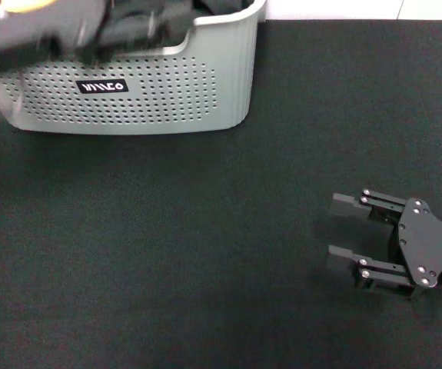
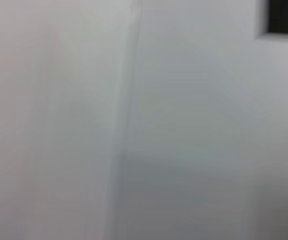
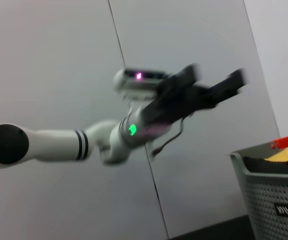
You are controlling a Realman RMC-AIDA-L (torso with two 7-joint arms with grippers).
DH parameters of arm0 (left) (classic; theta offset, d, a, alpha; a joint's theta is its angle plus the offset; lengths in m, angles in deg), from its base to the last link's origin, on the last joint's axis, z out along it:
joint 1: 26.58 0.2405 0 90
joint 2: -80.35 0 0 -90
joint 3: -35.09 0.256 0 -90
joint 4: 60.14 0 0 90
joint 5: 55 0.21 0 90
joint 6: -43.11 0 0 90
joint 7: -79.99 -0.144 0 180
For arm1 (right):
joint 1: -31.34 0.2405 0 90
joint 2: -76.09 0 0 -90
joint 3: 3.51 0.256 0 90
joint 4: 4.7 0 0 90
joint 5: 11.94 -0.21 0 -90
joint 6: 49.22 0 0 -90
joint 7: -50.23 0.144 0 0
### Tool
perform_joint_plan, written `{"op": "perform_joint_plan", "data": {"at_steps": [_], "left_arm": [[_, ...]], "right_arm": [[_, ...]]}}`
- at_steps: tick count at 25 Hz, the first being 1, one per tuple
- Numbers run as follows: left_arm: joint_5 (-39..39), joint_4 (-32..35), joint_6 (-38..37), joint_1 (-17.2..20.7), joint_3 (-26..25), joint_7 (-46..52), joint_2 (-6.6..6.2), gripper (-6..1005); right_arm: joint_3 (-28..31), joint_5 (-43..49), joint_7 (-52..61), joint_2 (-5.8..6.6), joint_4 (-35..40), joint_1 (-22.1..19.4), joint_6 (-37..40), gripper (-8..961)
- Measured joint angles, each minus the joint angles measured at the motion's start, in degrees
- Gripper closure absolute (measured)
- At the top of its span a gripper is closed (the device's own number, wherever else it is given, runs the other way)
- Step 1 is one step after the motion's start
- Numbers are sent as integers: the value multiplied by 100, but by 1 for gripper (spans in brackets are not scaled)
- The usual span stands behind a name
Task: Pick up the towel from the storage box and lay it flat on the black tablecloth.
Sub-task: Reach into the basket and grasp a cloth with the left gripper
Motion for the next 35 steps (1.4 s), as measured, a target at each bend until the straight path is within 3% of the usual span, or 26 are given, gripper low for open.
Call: {"op": "perform_joint_plan", "data": {"at_steps": [3, 7, 11, 16, 20, 25, 35], "left_arm": [[540, 1158, 1302, -217, 24, 859, 43, 267], [2005, 2183, 2680, -656, 43, 1893, 45, 276], [3570, 2379, 3106, -1036, 54, 2785, 56, 285], [5075, 2684, 3159, -982, 167, 3399, 288, 290], [5643, 3113, 3274, -679, 600, 3939, 287, 292], [5798, 3392, 3335, -455, 725, 4108, 293, 312], [6167, 2356, 3860, -817, 732, 4106, 277, 353]], "right_arm": [[7, -12, -32, 1, -71, -33, 45, 245], [50, -1, -66, -34, -172, 1, 210, 245], [50, 3, -88, -61, -186, -13, 285, 245], [55, 1, -218, -104, -209, -79, 388, 245], [113, -11, -227, -95, -245, -58, 476, 245], [195, 5, -213, -82, -259, 59, 591, 245], [274, -8, -171, -54, -260, 129, 809, 244]]}}
